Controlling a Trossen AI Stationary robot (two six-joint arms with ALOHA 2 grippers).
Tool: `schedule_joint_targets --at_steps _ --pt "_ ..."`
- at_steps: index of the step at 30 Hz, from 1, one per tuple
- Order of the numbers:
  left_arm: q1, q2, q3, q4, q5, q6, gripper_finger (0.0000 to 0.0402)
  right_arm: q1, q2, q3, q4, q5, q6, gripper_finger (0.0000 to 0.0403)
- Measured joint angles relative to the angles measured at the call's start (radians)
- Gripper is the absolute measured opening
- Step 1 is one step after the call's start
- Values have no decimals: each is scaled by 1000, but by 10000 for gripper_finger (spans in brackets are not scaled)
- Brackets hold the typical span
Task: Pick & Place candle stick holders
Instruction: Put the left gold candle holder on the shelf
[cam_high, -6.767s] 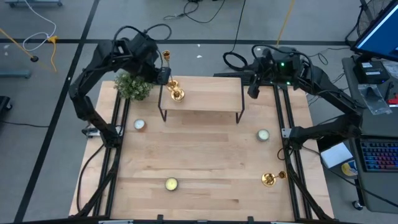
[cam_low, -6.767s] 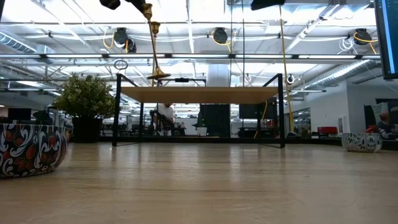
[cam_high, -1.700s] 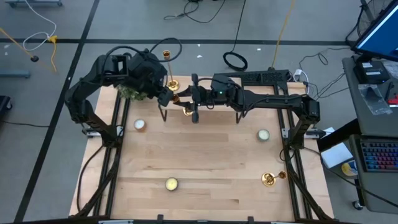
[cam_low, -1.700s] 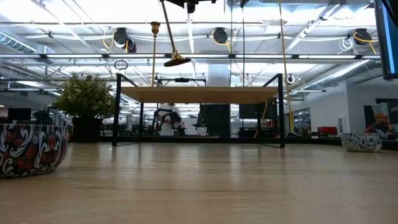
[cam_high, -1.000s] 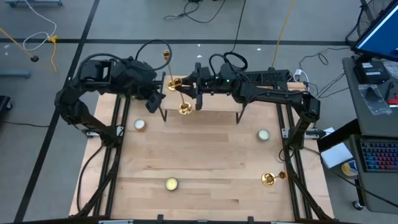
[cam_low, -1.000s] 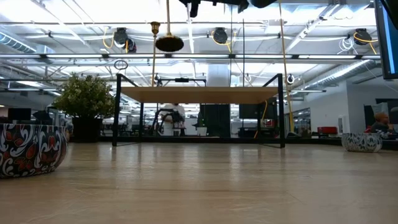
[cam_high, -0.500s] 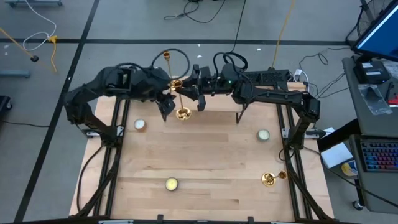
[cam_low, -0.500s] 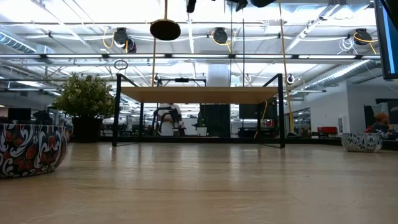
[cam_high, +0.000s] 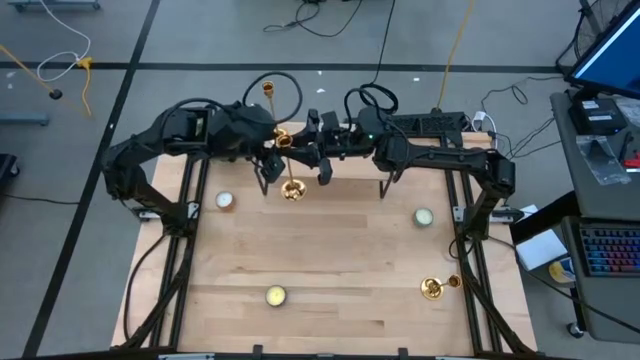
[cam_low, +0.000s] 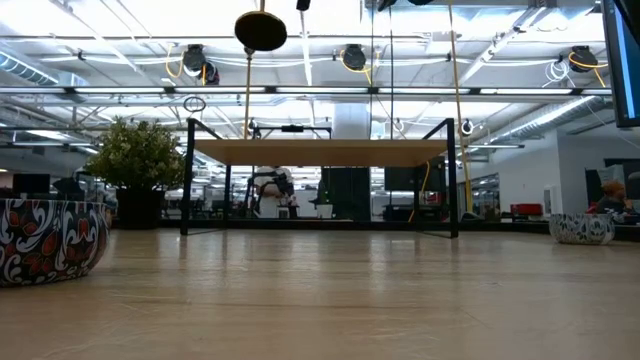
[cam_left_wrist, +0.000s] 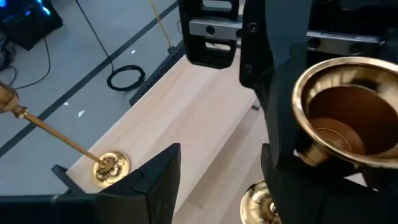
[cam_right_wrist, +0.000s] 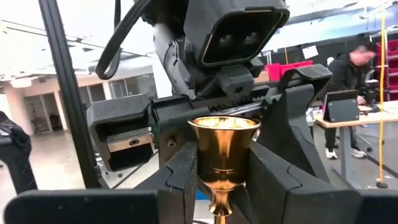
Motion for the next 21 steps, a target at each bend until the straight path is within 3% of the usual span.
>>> schedule_joint_targets --at_steps 11,21 --pt "-50 -30 2 -114 25 -110 223 -8 2 0 -9 5 0 95" --pt "-63 -29 2 -3 20 -45 223 -6 2 0 1 4 -4 95"
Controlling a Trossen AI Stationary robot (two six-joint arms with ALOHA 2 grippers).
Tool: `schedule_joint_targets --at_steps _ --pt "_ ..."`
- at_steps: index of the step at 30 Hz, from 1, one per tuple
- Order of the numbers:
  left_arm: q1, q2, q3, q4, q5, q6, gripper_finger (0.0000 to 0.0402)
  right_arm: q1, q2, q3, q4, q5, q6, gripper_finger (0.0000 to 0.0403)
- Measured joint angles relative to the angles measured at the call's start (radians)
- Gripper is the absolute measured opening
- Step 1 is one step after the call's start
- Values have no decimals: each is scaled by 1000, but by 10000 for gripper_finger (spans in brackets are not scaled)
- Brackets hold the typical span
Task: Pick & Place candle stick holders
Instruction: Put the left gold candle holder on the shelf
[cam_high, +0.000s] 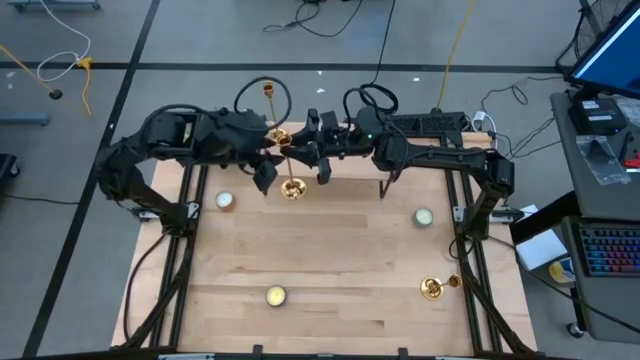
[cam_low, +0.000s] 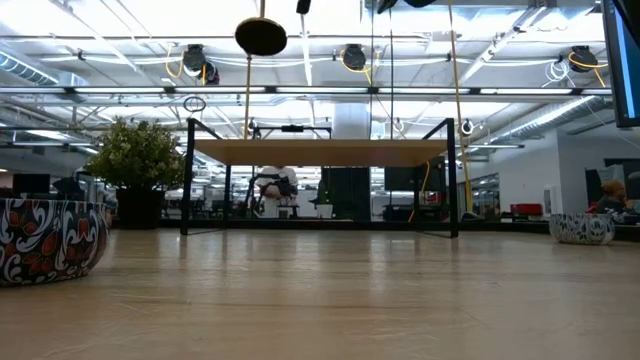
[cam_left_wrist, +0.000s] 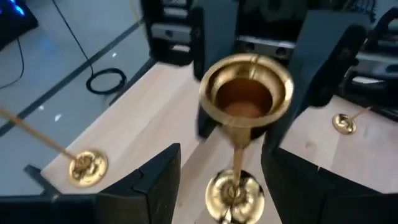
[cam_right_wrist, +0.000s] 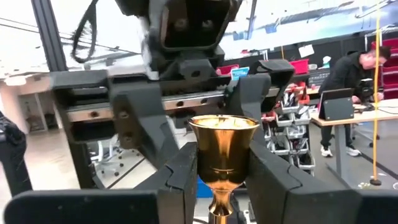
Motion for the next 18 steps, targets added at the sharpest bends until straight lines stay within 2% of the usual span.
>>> schedule_joint_targets --at_steps 18 --pt "41 22 0 -2 11 29 223 14 0 0 5 2 3 95"
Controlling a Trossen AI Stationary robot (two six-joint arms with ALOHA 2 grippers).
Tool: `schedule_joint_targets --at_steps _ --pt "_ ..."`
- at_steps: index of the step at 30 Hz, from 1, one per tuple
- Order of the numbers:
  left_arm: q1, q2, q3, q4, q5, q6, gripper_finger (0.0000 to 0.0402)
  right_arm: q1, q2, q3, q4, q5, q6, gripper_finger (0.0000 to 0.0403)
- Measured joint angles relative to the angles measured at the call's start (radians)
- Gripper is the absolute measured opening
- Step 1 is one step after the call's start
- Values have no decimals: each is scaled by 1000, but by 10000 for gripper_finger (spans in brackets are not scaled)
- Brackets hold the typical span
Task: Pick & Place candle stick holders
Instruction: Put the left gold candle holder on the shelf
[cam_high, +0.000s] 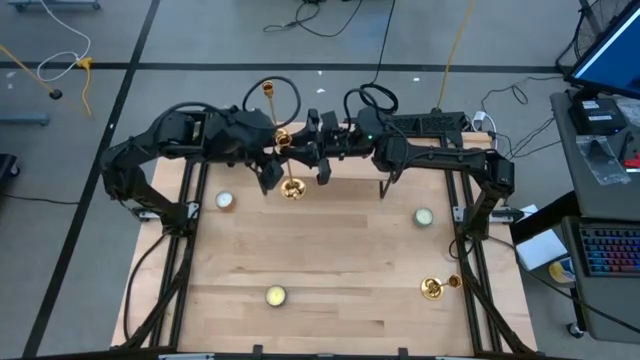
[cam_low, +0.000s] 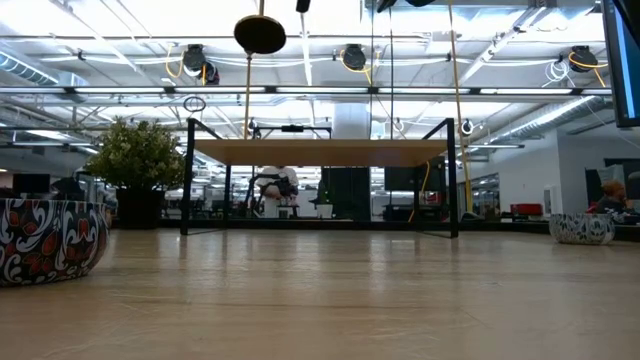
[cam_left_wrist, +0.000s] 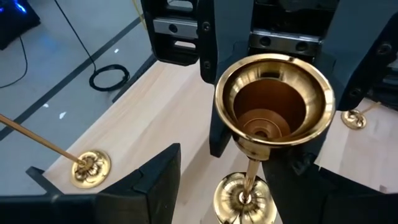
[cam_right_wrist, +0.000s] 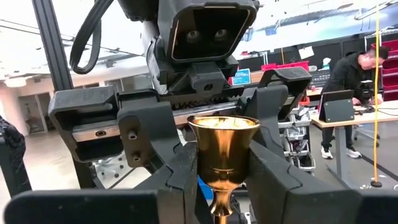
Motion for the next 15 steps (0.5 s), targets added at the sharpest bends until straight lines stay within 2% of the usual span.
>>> schedule_joint_targets --at_steps 15 --pt "11 0 0 -11 21 38 223 7 0 -1 -1 -2 -3 95"
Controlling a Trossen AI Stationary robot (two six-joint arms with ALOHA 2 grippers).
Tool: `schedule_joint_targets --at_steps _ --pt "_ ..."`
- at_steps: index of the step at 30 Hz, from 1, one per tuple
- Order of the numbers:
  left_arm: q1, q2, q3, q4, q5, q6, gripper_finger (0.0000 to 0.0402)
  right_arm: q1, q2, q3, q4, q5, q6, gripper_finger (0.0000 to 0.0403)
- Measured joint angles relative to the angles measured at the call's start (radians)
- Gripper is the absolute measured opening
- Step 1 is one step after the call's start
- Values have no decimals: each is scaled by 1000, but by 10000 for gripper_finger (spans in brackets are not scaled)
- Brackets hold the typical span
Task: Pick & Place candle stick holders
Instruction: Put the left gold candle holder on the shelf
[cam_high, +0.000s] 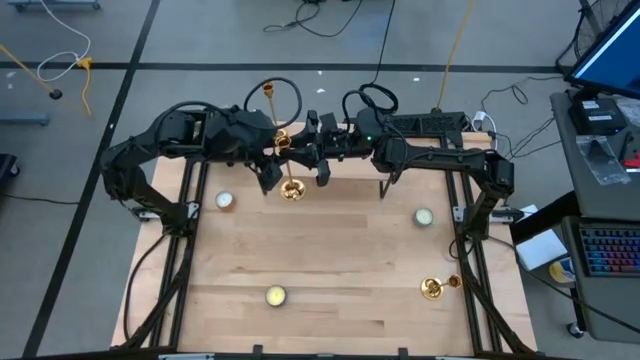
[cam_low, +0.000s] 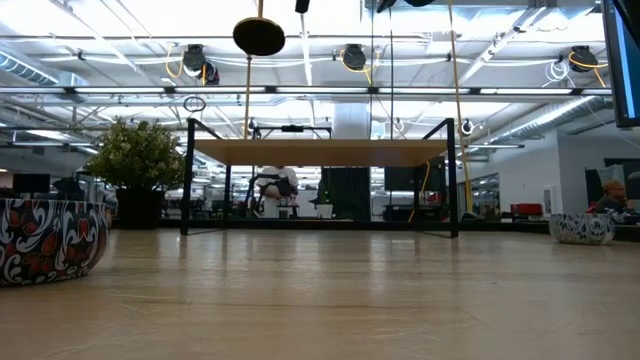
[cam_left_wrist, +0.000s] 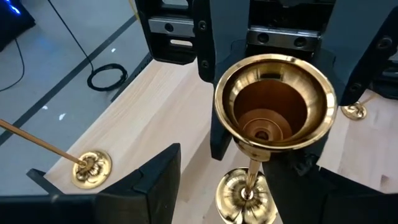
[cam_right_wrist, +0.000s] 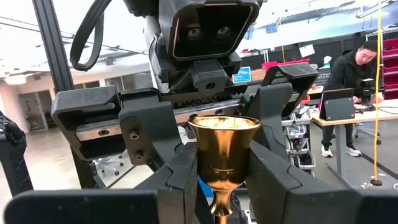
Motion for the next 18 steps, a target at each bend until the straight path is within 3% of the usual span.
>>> schedule_joint_targets --at_steps 18 --pt "-9 -18 0 -60 -6 -5 223 1 1 -1 9 -1 -5 95"
